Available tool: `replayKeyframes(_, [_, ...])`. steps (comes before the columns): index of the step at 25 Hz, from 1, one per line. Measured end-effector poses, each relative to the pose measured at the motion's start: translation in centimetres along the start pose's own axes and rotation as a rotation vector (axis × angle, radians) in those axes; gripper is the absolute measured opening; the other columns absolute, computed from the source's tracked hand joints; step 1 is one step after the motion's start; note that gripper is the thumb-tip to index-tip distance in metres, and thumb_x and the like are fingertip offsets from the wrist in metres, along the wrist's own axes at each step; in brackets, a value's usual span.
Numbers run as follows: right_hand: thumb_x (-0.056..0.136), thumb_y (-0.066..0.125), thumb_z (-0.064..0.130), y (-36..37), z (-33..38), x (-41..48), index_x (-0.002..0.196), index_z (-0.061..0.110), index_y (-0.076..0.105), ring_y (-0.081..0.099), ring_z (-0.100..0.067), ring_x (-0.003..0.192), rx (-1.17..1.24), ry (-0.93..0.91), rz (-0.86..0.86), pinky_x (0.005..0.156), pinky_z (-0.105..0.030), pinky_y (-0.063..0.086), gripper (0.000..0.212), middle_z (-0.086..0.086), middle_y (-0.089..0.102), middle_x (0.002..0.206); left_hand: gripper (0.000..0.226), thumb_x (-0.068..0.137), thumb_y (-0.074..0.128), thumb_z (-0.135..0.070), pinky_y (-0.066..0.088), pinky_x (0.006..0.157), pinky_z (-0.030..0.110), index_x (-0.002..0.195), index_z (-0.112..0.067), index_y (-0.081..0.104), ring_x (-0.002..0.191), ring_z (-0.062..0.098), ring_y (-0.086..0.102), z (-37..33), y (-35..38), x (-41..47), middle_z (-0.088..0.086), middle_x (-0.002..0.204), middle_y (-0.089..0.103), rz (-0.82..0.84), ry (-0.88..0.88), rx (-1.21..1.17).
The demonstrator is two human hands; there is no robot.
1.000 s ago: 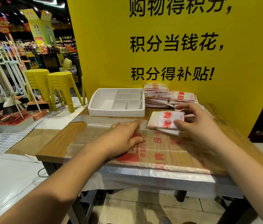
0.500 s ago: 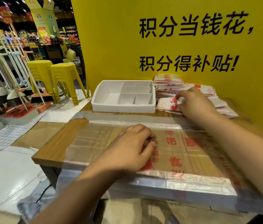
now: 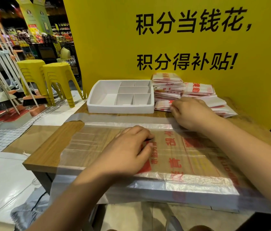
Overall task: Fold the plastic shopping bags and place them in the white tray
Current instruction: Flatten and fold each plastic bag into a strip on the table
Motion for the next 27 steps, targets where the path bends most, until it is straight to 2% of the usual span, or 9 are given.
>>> replayKeyframes(3, [0.102,0.036,0.037,-2.5,2.7,-5.5,0.129,0.019,0.057,0.046,-0.024,0.128,0.121,-0.132,-0.105,0.109,-0.041,0.035,0.039,-0.002,0.053,0.137,0.043,0.099,0.038,-0.047,0.037,0.11,0.034,0.136,-0.033,0.054,0.128,0.006,0.045,0.3,-0.3,-0.4,-0.014,0.137,0.052,0.008,0.02,-0.012])
replayKeyframes(8, [0.093,0.019,0.071,-2.4,5.3,-17.8,0.147,0.043,0.031,0.028,-0.006,0.14,0.272,-0.256,0.111,0.115,-0.027,0.028,0.062,0.021,0.028,0.152,0.053,0.102,0.03,-0.054,0.02,0.122,0.045,0.153,-0.039,0.032,0.148,0.003,0.022,0.8,0.2,-0.4,-0.016,0.16,0.029,0.216,0.028,0.09])
replayKeyframes(10, [0.087,0.017,0.084,-1.7,5.3,-19.4,0.152,0.05,0.004,0.008,-0.002,0.146,0.191,-0.277,0.163,0.116,-0.023,0.013,0.074,0.024,0.004,0.158,0.045,0.103,0.04,-0.045,0.038,0.112,0.044,0.146,-0.035,0.043,0.135,0.013,0.045,-0.2,-1.3,-0.6,-0.011,0.147,0.048,0.038,0.037,0.101])
replayKeyframes(12, [0.079,0.033,0.09,-0.6,4.7,-19.9,0.15,0.049,-0.019,-0.012,-0.001,0.146,0.088,-0.279,0.194,0.116,-0.025,-0.003,0.097,0.026,-0.019,0.157,0.036,0.101,0.043,-0.041,0.046,0.099,0.041,0.133,-0.03,0.054,0.117,0.015,0.057,-1.4,-3.5,-2.5,-0.01,0.126,0.059,-0.216,0.054,0.154])
replayKeyframes(14, [0.071,0.061,0.081,0.1,3.9,-20.2,0.155,0.042,-0.011,0.004,-0.012,0.151,0.02,-0.288,0.12,0.118,-0.036,0.008,0.118,0.015,-0.003,0.164,0.039,0.099,0.045,-0.052,0.042,0.101,0.04,0.131,-0.032,0.054,0.117,0.011,0.053,-1.9,-3.4,-6.4,-0.012,0.124,0.058,-0.265,0.09,0.145])
replayKeyframes(16, [0.056,0.083,0.065,0.6,3.4,-20.4,0.159,0.031,0.014,0.038,-0.024,0.144,-0.023,-0.254,0.046,0.11,-0.044,0.035,0.129,0.002,0.032,0.16,0.069,0.085,0.059,-0.064,0.026,0.114,0.039,0.145,-0.036,0.042,0.133,0.014,0.04,-1.9,-1.7,-10.1,-0.008,0.143,0.048,-0.198,0.104,0.267])
replayKeyframes(20, [0.056,0.09,0.04,0.9,4.0,-20.0,0.157,0.026,0.021,0.049,-0.032,0.135,-0.033,-0.272,-0.07,0.103,-0.05,0.045,0.124,-0.006,0.046,0.152,0.134,0.055,0.094,-0.032,0.009,0.117,0.05,0.16,-0.03,0.011,0.146,0.029,0.022,1.0,1.0,-11.8,0.014,0.159,0.028,-0.149,-0.022,0.443])
replayKeyframes(23, [0.059,0.087,0.044,0.9,4.2,-20.4,0.158,0.026,0.017,0.044,-0.033,0.138,-0.066,-0.261,-0.075,0.11,-0.053,0.039,0.123,-0.01,0.042,0.154,0.126,0.064,0.088,-0.012,0.006,0.12,0.046,0.16,-0.028,0.009,0.144,0.029,0.022,1.8,0.2,-12.1,0.014,0.158,0.027,-0.244,-0.084,0.405])
replayKeyframes(27, [0.059,0.089,0.036,0.1,4.8,-22.4,0.155,0.017,0.031,0.047,-0.037,0.132,-0.056,-0.267,-0.241,0.114,-0.055,0.028,0.114,-0.018,0.042,0.149,0.099,0.078,0.075,-0.016,0.007,0.122,0.043,0.158,-0.033,0.02,0.145,0.027,0.028,0.2,-0.5,-13.1,0.008,0.154,0.038,-0.249,0.062,0.365])
Point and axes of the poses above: each hand's wrist, its own x-axis towards the middle knuckle, its own y-axis out of the palm, z = x × y, the point moved 7 cm from there along x, towards the middle knuckle
